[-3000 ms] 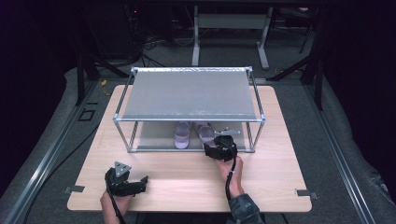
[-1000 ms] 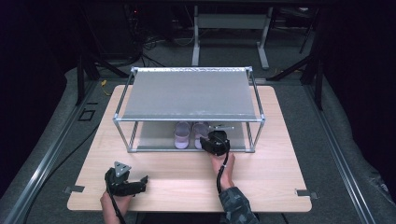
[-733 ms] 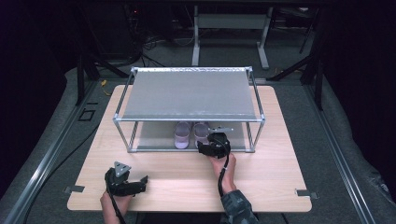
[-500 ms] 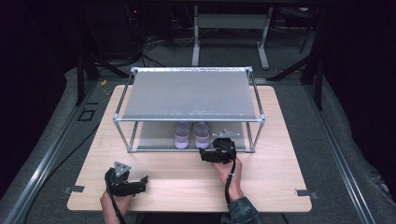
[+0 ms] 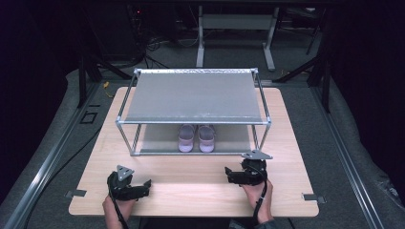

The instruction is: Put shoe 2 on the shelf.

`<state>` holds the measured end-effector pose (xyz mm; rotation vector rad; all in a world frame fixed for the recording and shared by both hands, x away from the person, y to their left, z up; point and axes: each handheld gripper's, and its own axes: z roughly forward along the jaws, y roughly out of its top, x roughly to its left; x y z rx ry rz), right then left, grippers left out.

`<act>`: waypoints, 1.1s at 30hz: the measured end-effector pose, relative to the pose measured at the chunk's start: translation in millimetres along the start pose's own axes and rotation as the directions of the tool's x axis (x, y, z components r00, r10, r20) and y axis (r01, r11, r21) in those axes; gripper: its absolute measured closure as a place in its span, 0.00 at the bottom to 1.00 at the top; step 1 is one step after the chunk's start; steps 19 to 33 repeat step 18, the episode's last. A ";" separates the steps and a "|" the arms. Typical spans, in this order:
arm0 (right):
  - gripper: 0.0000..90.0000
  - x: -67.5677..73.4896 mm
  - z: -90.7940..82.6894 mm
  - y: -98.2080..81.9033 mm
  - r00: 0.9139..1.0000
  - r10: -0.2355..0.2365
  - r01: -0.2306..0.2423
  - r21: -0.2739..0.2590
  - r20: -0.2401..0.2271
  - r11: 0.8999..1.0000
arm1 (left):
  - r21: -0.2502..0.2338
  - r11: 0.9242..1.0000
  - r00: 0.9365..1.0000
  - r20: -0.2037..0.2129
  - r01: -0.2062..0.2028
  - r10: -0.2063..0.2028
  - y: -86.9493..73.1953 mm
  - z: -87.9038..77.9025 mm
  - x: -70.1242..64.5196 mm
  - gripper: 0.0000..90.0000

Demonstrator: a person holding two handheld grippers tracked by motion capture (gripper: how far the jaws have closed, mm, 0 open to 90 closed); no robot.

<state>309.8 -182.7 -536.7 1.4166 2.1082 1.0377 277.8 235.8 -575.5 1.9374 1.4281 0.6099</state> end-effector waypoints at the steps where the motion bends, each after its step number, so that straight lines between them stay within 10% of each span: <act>1: 0.05 -5.4 -3.8 -5.9 1.000 0.011 -0.011 -0.003 0.018 1.000 | 0.000 1.000 1.000 0.000 0.000 0.000 0.0 0.0 0.0 0.02; 8: 0.02 -41.9 -21.6 -35.7 0.993 0.077 -0.076 -0.020 0.090 0.997 | 0.001 1.000 1.000 -0.001 0.000 0.000 0.1 0.0 -0.1 0.02; 9: 0.01 -49.3 -23.4 -39.9 0.995 0.089 -0.088 -0.037 0.034 0.995 | 0.001 1.000 1.000 -0.001 0.000 0.000 0.1 0.0 0.0 0.02; 12: 0.00 -61.9 -29.0 -48.0 0.984 0.117 -0.112 -0.044 0.133 0.993 | 0.001 1.000 1.000 -0.001 0.000 0.000 0.2 0.2 0.0 0.02; 17: 0.00 -77.6 -31.3 -56.6 0.986 0.148 -0.142 -0.078 0.078 0.987 | 0.001 1.000 1.000 -0.002 0.000 0.000 0.2 0.1 -0.1 0.02; 33: 0.00 -78.3 -32.4 -56.8 0.985 0.157 -0.151 -0.087 0.070 0.985 | 0.001 1.000 1.000 -0.002 0.000 0.000 0.2 0.1 0.0 0.02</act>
